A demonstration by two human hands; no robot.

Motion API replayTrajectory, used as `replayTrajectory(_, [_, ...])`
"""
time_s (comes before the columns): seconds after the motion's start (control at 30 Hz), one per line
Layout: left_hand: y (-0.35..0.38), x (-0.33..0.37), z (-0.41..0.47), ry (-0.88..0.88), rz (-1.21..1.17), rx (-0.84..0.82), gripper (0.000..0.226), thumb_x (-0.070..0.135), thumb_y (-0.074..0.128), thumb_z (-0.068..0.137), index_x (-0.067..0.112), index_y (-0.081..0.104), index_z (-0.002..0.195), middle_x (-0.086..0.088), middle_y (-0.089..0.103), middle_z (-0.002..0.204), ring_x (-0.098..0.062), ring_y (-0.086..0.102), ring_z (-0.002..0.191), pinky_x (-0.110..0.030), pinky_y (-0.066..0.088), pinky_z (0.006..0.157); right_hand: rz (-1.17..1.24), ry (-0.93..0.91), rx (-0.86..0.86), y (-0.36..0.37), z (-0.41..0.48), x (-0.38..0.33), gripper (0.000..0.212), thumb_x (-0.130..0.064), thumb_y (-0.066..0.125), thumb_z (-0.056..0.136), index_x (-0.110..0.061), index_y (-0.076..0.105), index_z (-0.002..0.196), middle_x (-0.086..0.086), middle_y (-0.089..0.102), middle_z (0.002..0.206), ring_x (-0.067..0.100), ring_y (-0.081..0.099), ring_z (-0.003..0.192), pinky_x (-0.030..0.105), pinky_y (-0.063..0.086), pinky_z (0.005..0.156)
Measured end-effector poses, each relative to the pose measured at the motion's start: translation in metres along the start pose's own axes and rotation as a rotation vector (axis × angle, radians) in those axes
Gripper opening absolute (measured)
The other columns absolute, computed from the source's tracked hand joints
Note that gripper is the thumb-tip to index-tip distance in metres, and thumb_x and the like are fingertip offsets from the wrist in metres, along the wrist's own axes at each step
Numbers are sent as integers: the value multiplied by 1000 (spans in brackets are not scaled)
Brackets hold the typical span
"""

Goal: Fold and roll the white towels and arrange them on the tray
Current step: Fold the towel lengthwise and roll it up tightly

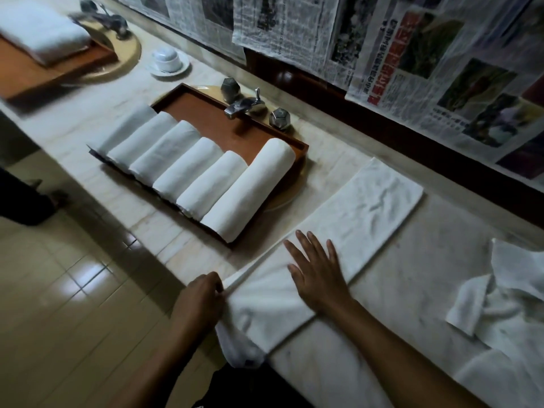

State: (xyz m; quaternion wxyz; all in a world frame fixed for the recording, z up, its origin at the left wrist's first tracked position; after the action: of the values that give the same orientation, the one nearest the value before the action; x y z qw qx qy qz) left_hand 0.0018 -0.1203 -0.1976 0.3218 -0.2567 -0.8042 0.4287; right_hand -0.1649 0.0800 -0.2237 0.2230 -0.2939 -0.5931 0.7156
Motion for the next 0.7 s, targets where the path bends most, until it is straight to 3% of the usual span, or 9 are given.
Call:
replayTrajectory(0.1, [0,-35,-18,-73,-124,23,16,20,68,90,26,58,79,8,62,78,-11,54,69,-21,36,53,4,-3,22,-3,-2,-2,57,-45,46,103,-34,36,158,-2,24,169,21,23,156,56,18,124])
replayTrajectory(0.23, [11,-31,-33,-156,-951,-118,18,-7,61,90,9,61,83,-4,60,68,-17,54,58,-25,42,53,11,-1,7,-4,0,-2,58,-46,41,103,-36,33,159,-4,22,170,20,21,156,54,16,125])
replayTrajectory(0.3, [19,-32,-38,-278,-1156,-147,27,-16,47,89,8,60,84,-10,52,64,-19,48,49,-23,37,42,4,-1,-2,-4,0,-2,57,-46,40,104,-36,33,159,-4,22,170,20,22,156,54,16,124])
replayTrajectory(0.37, [21,-44,-36,-319,-1028,-73,28,-7,43,90,13,61,82,-7,53,63,-20,46,50,-23,33,43,5,-6,-4,-2,0,-3,56,-46,42,104,-35,35,158,-4,22,170,20,22,156,54,17,124])
replayTrajectory(0.47, [8,-39,-34,-163,-633,50,14,20,58,96,21,63,82,2,66,73,-20,59,67,-32,41,56,11,-14,8,-2,0,-4,55,-44,42,103,-35,37,158,-3,24,169,20,23,156,55,17,124])
replayTrajectory(0.57, [1,-34,-33,-88,-569,155,15,33,71,91,24,62,83,3,68,72,-12,64,69,-27,45,59,8,-19,9,-2,-1,-5,55,-45,42,103,-35,37,158,-3,24,169,20,24,155,55,18,124])
replayTrajectory(0.7, [9,-48,-26,-140,-541,187,19,34,75,87,24,60,80,3,67,70,-12,63,68,-29,46,59,16,-2,23,-3,-1,-2,55,-46,40,103,-35,38,157,-4,26,168,20,26,155,55,19,123])
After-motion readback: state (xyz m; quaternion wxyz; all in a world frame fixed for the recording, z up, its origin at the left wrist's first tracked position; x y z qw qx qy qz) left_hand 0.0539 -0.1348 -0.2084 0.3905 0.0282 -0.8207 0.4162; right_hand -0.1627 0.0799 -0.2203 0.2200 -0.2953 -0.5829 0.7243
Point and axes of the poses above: each hand's wrist, its own z-axis towards the middle knuckle, its own y-axis out of the palm, x = y × z, the point moved 10 cm from there along z, towards the middle knuckle
